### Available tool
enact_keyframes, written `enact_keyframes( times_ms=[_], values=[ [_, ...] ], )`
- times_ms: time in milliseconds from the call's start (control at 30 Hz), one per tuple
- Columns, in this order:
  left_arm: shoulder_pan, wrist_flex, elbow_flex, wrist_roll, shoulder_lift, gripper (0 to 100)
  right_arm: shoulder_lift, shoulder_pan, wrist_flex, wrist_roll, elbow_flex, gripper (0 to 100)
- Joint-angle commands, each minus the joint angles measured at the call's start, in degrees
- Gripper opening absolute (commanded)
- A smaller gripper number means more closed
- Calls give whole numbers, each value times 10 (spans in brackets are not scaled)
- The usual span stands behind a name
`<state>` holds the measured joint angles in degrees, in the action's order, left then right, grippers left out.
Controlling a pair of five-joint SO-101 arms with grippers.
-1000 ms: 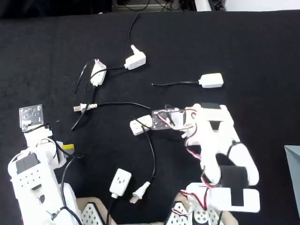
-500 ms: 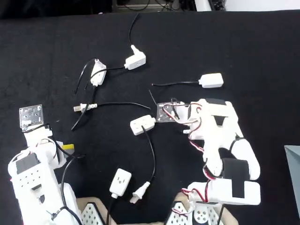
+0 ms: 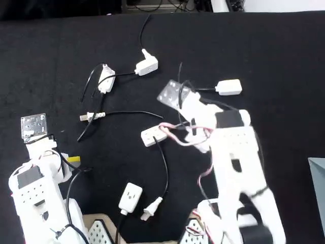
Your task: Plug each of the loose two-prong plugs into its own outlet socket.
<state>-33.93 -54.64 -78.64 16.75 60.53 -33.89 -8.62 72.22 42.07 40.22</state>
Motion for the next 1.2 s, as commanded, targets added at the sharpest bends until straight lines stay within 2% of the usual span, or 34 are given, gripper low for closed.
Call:
enact_keyframes(
  times_ms=[0,167,333,467,567,700,867,1167],
  values=[
    [0,8,8,-4,6,339,-75,-41,-18,-96,-28,11],
    [70,8,14,-7,7,338,-150,-50,-123,-227,-1,11],
    [92,6,87,-68,7,338,-195,-50,-304,-380,93,11],
    [112,3,159,-92,7,330,-221,-84,-431,-411,183,11],
    [148,3,191,-98,7,254,-244,-127,-476,-411,230,11],
    [227,8,200,-98,7,182,-270,-184,-477,-412,247,11],
    [312,22,199,-98,7,194,-281,-244,-439,-415,247,11],
    [335,181,148,-98,7,195,-281,-330,-375,-415,243,11]
  ],
)
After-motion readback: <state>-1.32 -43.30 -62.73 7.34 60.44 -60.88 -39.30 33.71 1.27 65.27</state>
